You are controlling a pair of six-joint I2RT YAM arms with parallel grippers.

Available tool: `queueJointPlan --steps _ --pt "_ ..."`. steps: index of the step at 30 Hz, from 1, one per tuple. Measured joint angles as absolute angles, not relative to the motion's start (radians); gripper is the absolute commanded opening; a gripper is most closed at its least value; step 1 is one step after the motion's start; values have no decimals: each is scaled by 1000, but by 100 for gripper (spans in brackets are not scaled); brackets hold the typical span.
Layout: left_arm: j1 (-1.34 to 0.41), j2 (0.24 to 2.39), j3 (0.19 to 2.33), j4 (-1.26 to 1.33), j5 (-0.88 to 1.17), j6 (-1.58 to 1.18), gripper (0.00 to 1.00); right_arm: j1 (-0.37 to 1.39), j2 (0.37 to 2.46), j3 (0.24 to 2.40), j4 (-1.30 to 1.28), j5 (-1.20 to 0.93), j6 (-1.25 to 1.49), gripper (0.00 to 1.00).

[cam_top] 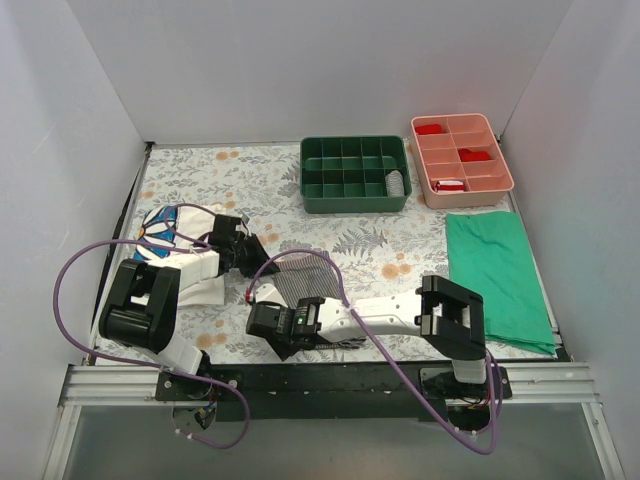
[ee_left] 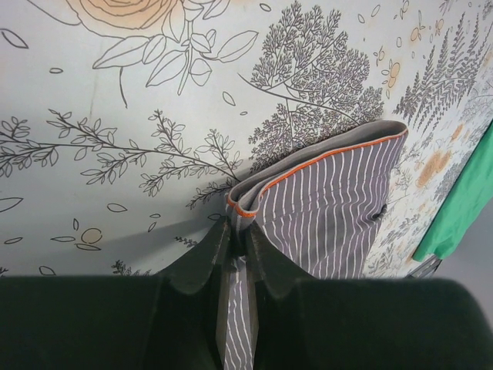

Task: Roll the underwear
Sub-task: Fold the underwear at the center of the board.

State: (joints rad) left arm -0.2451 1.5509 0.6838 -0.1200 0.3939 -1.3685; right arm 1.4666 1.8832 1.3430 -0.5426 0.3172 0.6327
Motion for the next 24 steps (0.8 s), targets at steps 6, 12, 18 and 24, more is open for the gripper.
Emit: queueJointPlan --steps 6,12,18,24 --pt "-245 1551 684 -128 393 -1369 4 1471 1913 1392 -550 333 628 48" --pt "-245 1553 691 -136 393 -1366 4 1481 1946 1455 -559 333 627 48" --pt "-245 1568 708 -155 393 -1363 3 1484 1991 1492 -582 332 627 48" --pt "-245 1568 717 -164 393 -1358 3 1486 2031 1509 -624 340 629 48"
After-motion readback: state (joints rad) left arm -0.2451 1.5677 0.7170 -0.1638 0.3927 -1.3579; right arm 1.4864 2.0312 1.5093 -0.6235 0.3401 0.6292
